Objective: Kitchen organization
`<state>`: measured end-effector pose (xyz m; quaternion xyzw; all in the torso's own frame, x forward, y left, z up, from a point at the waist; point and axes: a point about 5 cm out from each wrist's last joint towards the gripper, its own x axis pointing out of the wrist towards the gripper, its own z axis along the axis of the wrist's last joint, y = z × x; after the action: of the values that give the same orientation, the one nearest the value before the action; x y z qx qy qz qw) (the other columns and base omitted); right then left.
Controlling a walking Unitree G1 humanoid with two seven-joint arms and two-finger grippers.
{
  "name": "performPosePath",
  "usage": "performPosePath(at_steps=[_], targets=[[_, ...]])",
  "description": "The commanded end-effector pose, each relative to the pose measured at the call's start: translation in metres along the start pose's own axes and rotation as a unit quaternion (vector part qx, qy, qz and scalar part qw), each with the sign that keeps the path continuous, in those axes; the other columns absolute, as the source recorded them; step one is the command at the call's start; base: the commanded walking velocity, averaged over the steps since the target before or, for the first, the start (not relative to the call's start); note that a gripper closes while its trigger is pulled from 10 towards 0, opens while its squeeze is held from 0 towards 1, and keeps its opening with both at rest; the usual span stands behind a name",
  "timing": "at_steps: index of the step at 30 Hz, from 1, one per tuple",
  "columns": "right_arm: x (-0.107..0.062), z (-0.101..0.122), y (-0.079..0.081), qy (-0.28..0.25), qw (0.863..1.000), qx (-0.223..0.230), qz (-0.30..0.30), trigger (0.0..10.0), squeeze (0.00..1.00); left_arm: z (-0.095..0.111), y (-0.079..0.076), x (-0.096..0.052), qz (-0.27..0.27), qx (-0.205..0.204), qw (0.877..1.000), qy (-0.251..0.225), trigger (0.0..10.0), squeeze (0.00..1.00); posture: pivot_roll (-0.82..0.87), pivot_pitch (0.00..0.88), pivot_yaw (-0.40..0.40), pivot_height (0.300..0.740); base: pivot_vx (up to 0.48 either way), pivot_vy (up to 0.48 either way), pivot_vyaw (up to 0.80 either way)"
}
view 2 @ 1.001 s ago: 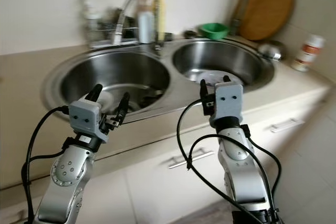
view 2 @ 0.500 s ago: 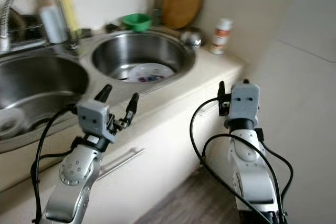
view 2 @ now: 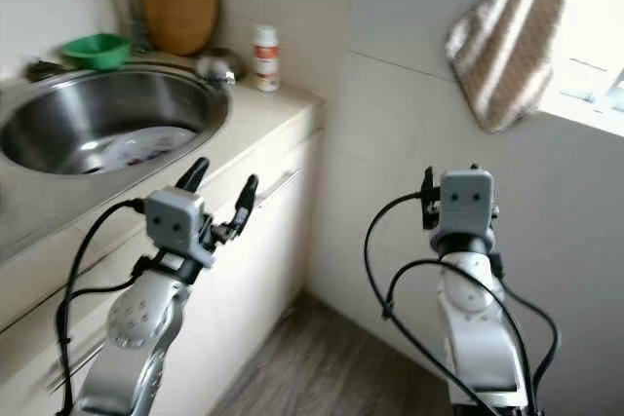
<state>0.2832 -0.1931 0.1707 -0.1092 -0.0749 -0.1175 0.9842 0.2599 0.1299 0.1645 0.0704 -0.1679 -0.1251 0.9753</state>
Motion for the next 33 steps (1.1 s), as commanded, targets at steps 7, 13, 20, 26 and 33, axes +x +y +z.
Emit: performPosePath(at_steps=[7,13,20,26,33], targets=[[0.003,-0.005,-0.008,0.018,0.999,-0.01,-0.025,10.0,0.0,0.001,-0.003,0.001,-0.005,-0.006,1.0,-0.002,10.0,0.0,0.0,0.0,-0.04,0.74,0.0,-0.211,-0.8],[0.002,-0.008,-0.005,0.026,0.999,-0.011,-0.015,10.0,0.0,-0.001,-0.004,0.001,-0.007,-0.004,1.0,0.003,10.0,0.0,0.0,0.0,-0.041,0.74,0.0,0.0,-0.8],[0.001,-0.009,-0.005,0.03,0.999,-0.014,-0.014,10.0,0.0,-0.001,-0.004,0.001,-0.007,-0.006,1.0,0.004,10.0,0.0,0.0,0.0,-0.042,0.74,0.0,0.0,-0.8],[0.002,-0.011,0.002,0.036,0.999,-0.039,0.009,10.0,0.0,-0.004,-0.005,0.001,-0.008,-0.001,1.0,0.012,10.0,0.0,0.0,0.0,-0.043,0.74,0.0,-0.147,-0.53],[0.002,-0.013,0.01,0.045,0.998,-0.033,0.032,10.0,0.0,-0.005,-0.005,0.0,-0.008,-0.002,1.0,0.017,10.0,0.0,0.0,0.0,-0.046,0.74,0.0,-0.472,0.0]])
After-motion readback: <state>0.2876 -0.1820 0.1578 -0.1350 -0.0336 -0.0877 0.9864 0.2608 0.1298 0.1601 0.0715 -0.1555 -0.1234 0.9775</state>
